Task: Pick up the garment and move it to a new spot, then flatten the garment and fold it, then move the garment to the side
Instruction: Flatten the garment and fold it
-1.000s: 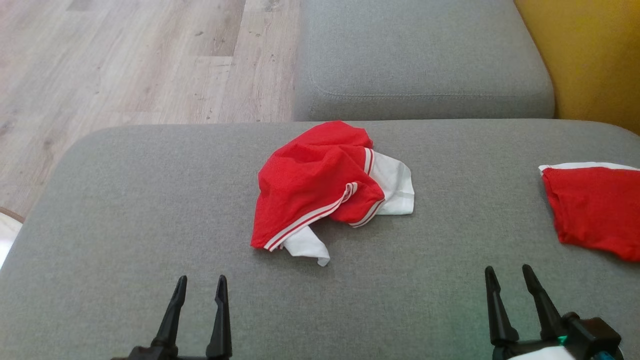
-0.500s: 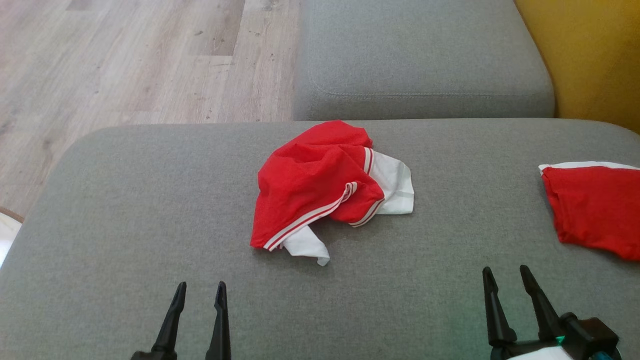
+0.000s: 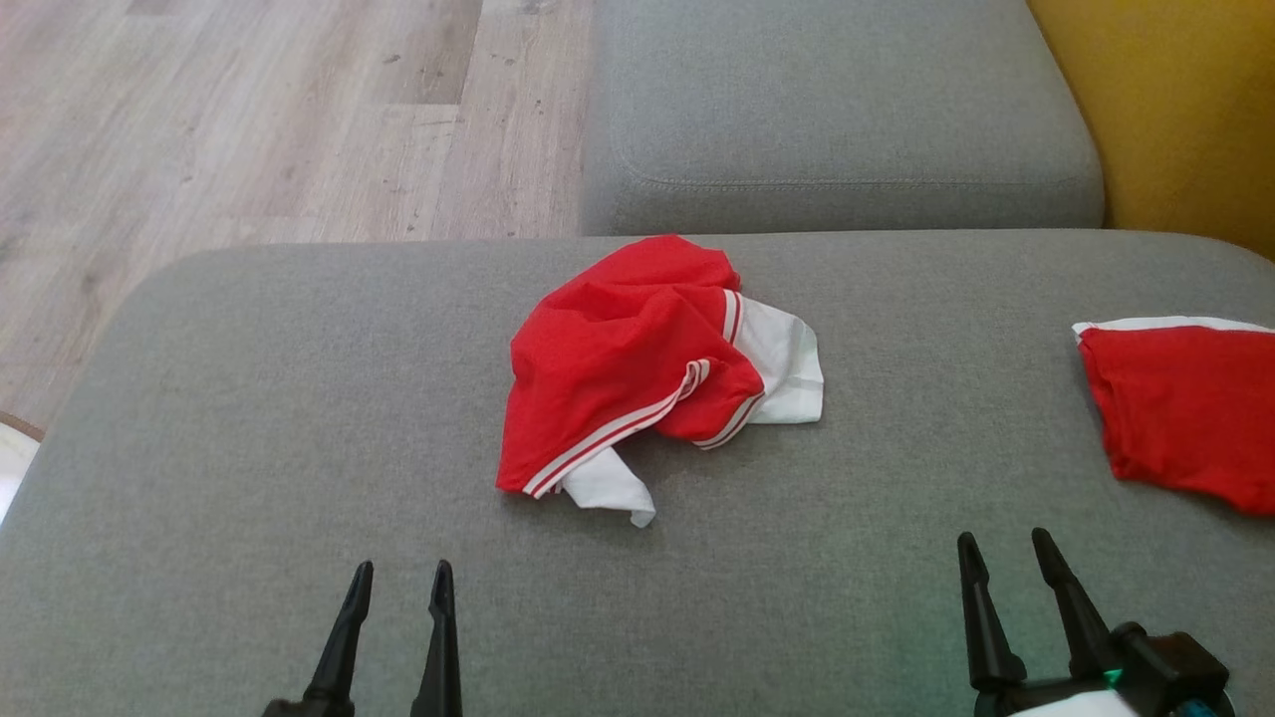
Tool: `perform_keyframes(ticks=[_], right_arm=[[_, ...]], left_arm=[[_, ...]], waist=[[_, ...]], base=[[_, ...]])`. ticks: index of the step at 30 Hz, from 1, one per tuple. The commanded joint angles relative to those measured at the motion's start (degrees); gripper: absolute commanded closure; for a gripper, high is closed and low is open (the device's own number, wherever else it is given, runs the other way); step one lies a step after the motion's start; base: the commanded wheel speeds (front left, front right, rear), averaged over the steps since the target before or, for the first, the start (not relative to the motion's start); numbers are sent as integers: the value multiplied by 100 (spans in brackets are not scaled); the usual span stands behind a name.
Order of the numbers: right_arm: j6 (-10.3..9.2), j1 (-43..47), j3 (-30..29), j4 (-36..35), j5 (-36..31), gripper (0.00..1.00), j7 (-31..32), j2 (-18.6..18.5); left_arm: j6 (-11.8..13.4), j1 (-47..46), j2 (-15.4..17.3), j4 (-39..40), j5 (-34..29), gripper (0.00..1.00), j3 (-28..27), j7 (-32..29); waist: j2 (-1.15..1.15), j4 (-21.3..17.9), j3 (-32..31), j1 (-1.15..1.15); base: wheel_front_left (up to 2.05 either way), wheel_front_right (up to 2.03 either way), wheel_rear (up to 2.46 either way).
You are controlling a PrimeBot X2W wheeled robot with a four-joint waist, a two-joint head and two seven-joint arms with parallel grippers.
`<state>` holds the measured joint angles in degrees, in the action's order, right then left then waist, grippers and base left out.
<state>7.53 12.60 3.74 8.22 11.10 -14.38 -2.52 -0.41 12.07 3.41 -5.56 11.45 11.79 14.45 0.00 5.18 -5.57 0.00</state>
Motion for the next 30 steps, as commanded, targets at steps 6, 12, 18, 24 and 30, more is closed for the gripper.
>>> perform_keyframes(ticks=[6, 12, 18, 24, 30], right_arm=[[-4, -257, 148, -175, 2, 0, -62, -36], [-4, -327, 190, -247, -56, 0, -62, -36], [-4, -456, 306, -319, -206, 0, -62, -36], [-4, -815, 352, -406, -379, 0, -62, -64], [-4, -1103, 377, -416, -403, 0, -62, -139]], left_arm=[[67, -210, -53, 160, -11, 0, -136, 54], [-91, -555, -30, -343, -253, 0, 45, 54], [-461, -1571, 67, -1491, -550, 0, 561, -65], [-425, -2706, 35, -2595, -671, 0, 696, -162], [-95, -3629, 101, -3779, -921, 0, 716, -133]], waist=[[0, 4, 48, 0], [0, 33, 295, 0], [0, 63, 763, 0], [0, -74, 1391, 0], [0, -305, 1760, 0]], base=[[0, 0, 0], [0, 0, 0], [0, 0, 0], [0, 0, 0], [0, 0, 0]])
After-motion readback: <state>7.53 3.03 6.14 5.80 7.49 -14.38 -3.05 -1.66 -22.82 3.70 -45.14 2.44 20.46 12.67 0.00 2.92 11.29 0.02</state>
